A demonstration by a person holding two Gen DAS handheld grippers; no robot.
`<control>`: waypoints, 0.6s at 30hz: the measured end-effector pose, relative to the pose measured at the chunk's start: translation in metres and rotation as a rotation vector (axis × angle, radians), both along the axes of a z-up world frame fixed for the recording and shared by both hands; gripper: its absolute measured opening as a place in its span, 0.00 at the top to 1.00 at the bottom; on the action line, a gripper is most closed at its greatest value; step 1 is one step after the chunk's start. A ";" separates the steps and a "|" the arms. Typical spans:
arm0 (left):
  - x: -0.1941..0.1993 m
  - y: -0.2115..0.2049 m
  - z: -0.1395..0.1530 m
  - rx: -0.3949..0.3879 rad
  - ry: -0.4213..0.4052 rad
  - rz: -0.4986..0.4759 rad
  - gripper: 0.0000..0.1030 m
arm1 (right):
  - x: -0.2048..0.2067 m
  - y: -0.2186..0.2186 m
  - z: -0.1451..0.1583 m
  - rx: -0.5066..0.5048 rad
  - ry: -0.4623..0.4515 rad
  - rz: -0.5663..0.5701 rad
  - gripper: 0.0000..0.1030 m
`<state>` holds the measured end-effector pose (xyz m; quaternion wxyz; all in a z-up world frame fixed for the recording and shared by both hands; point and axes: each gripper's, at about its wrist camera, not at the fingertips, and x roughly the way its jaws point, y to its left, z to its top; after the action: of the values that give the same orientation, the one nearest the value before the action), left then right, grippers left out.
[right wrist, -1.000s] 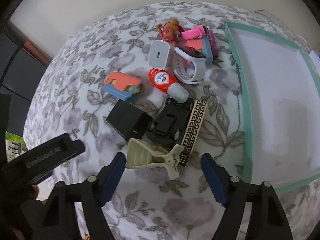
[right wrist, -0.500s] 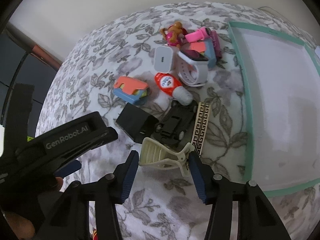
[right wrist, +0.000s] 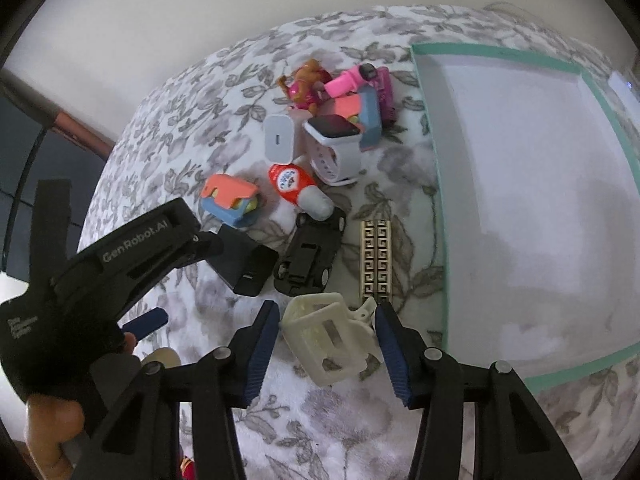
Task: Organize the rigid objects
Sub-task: 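Grasp the cream plastic clip with right tool while left tool grasps black charger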
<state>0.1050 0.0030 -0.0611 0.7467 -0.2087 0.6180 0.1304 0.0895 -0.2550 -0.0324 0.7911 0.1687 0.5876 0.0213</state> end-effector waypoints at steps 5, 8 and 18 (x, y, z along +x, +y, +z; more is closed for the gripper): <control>0.019 -0.020 -0.005 0.029 -0.008 -0.034 0.00 | 0.001 -0.007 -0.002 0.026 0.005 -0.022 0.49; 0.031 -0.037 -0.010 0.048 -0.008 -0.053 0.00 | -0.001 -0.009 -0.004 0.025 0.012 -0.025 0.49; 0.063 -0.089 -0.025 0.062 -0.003 -0.139 0.30 | -0.002 -0.015 -0.012 0.032 0.030 -0.049 0.49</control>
<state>0.1681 -0.0857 -0.0859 0.7609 -0.1424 0.6256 0.0971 0.0874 -0.2700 -0.0443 0.7797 0.1960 0.5946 0.0088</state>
